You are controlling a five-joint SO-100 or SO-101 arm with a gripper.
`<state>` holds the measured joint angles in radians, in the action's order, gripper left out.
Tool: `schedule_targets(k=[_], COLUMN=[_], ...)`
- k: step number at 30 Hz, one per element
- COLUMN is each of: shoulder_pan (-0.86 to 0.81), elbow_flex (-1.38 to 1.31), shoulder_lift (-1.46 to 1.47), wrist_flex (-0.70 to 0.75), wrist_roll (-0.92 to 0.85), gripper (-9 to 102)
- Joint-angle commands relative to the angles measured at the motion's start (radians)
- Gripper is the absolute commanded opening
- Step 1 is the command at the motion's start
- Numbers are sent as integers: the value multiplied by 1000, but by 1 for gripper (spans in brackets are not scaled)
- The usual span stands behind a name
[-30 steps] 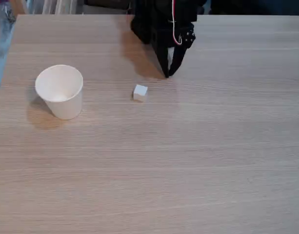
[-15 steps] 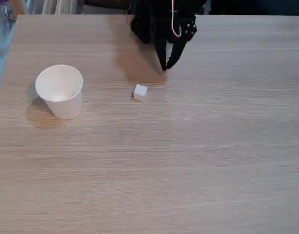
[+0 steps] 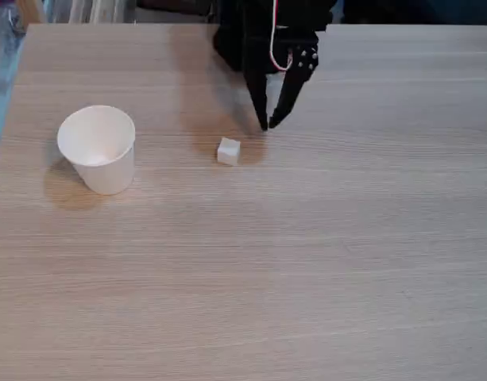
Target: Grasp a block and put it in the bin.
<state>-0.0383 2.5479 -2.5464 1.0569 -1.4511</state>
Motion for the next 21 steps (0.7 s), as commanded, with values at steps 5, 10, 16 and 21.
schedule_targets(k=[5,10,16,21], shoulder_pan=[-84,-152,-178,-183], elbow_flex=[-51,-64,-91,-103], shoulder_lift=[48,95,138,172], wrist_flex=[-34,-35,18,23], wrist_roll=[84,110,138,158], gripper=[0,0,0,0])
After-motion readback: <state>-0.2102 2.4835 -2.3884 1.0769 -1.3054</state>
